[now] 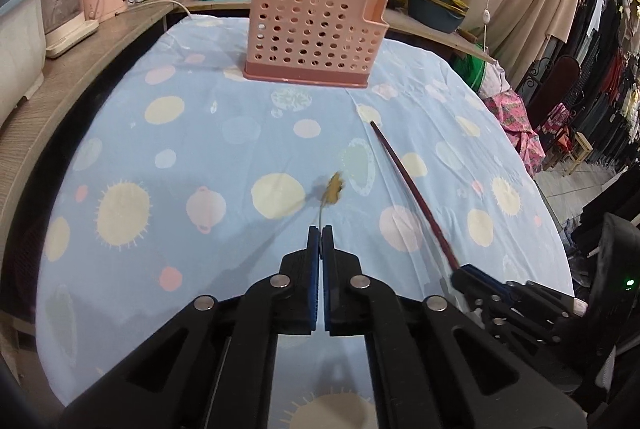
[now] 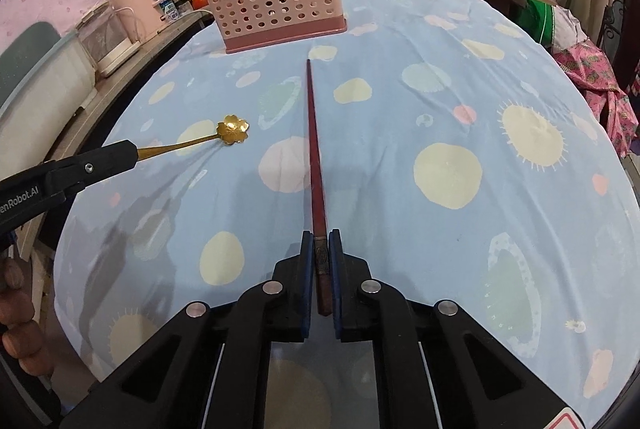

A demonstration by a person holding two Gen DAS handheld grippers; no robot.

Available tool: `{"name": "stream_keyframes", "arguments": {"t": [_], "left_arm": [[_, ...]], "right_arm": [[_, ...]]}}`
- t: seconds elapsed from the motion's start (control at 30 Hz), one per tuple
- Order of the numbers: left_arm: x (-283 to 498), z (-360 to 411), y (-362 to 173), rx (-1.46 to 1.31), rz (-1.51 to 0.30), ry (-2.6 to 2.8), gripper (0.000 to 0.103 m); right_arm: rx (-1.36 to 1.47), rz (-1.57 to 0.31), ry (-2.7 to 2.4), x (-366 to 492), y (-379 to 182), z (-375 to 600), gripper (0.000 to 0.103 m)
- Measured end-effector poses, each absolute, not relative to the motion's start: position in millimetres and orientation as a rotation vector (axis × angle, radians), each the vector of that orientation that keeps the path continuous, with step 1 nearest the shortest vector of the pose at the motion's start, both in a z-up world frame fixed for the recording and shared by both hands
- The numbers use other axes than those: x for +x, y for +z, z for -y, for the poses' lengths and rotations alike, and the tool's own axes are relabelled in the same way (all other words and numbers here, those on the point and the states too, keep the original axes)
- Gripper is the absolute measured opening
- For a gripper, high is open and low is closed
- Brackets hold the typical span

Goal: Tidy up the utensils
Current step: 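Lift the spoon and chopstick up over the pink basket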

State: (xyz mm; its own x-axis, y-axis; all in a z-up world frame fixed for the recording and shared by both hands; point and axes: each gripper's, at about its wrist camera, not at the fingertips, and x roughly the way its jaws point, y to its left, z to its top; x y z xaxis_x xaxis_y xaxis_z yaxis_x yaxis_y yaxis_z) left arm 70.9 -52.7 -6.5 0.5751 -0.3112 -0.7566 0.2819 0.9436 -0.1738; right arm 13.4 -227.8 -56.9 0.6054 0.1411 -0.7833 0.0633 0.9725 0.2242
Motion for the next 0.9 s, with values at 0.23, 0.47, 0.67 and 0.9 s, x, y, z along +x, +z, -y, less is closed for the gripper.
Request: {"name": "stream_keyframes", "arguments": {"t": [0.23, 0.47, 0.67, 0.9], "left_arm": [[77, 48, 12, -0.039, -0.86, -0.343, 0.001], [84, 47, 43, -0.036, -0.793, -0.344, 0.001], [97, 48, 68, -0.031, -0.735, -0.338, 0.001], [115, 49, 95, -0.024, -0.668, -0.334, 0.001]], "right_arm": [[0.279, -0.817, 0.053, 11, -15, 238, 0.007], [0.303, -0.692, 0.067, 12, 35, 246, 0.007], [0.315, -0.61, 0.091, 21, 71, 251, 0.007], [0.327, -0.555, 0.118, 40, 97, 255, 0.007]]}}
